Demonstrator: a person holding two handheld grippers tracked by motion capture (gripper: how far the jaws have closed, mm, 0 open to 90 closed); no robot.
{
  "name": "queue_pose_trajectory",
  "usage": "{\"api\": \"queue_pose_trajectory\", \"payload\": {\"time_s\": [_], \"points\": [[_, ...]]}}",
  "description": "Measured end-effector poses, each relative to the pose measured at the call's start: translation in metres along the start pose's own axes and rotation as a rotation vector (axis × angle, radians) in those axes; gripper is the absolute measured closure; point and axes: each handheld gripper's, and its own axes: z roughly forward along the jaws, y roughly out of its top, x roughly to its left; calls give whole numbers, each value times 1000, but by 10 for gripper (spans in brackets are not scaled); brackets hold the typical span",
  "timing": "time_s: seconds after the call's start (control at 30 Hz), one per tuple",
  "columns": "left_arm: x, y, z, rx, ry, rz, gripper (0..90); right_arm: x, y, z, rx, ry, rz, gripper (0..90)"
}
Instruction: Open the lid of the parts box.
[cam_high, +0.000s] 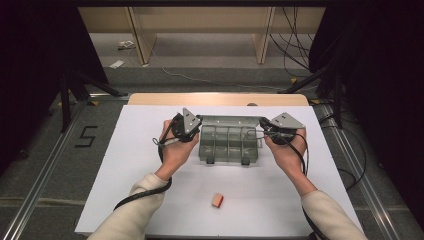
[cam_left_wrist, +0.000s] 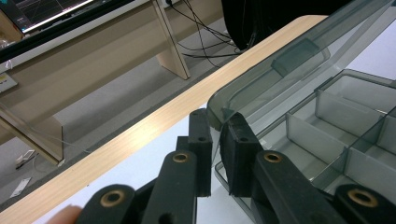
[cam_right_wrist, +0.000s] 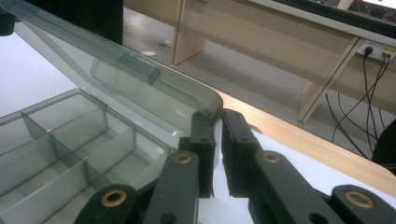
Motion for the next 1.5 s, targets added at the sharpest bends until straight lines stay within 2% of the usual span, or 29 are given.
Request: {"api": "queue_pose_trajectory", "payload": {"time_s": [0.63, 1.5], "points": [[7, 6, 7, 6, -4, -59, 840, -4, 5, 7, -4, -13, 28, 851], [15, 12, 16, 21, -9, -120, 843, -8, 11, 16, -11, -18, 55, 854]]}}
